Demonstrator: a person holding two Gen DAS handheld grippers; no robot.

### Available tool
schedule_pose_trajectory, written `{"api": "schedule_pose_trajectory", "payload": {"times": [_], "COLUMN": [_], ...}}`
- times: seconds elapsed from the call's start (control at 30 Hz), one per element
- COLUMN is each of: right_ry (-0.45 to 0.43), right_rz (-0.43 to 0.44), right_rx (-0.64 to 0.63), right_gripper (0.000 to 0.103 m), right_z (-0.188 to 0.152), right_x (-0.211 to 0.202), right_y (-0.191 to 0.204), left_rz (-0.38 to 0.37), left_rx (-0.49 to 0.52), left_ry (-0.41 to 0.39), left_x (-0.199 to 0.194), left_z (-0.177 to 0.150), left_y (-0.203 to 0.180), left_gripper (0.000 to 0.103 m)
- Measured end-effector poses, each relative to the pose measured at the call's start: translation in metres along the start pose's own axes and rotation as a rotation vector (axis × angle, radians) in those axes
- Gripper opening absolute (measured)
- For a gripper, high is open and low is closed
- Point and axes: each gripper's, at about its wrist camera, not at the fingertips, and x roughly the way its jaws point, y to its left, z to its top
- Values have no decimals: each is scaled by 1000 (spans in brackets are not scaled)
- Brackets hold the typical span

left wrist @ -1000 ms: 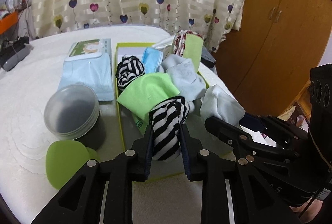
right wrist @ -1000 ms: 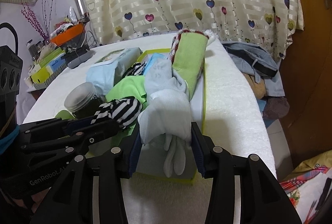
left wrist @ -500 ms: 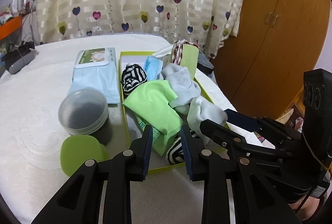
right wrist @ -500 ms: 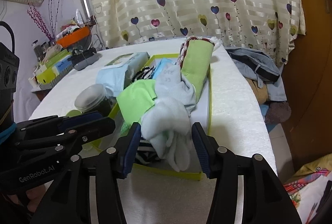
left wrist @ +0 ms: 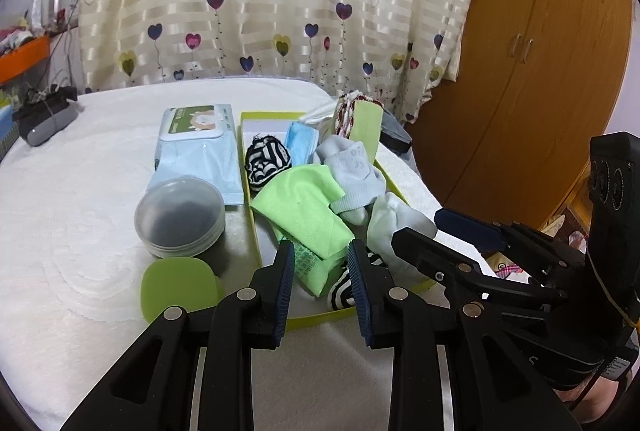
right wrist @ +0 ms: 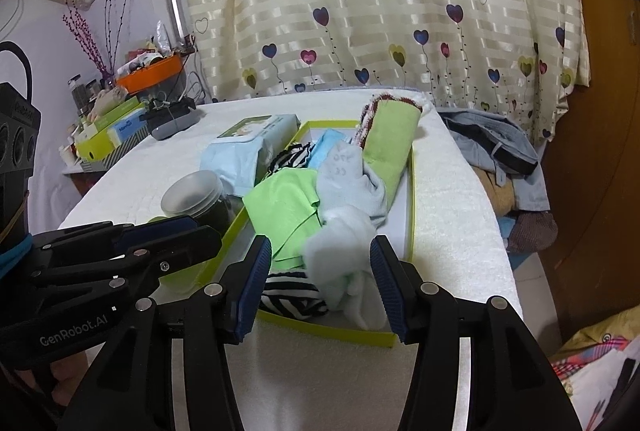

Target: Organize soft objects

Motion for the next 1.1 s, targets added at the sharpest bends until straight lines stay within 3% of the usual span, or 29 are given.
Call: {"api": "schedule_pose_trajectory", "payload": {"times": [0.37, 0.77, 1.1], "right_ry": [-16, -19, -11], "right_rz": [-20, -50, -72], "right_rx": [-15, -15, -9], "right_gripper": [53, 53, 53], "right_z": [-1, -10, -22], "right_x": [-19, -39, -52], "right_y": [12, 27, 41], "left_rz": [15, 41, 69], "left_rx": [6, 29, 26], "left_ry": [-29, -49, -50], "left_x": [-19, -39, -54], "left_z": [-6, -20, -32], "left_y": [1, -1, 3], "left_gripper": [27, 38, 52]}}
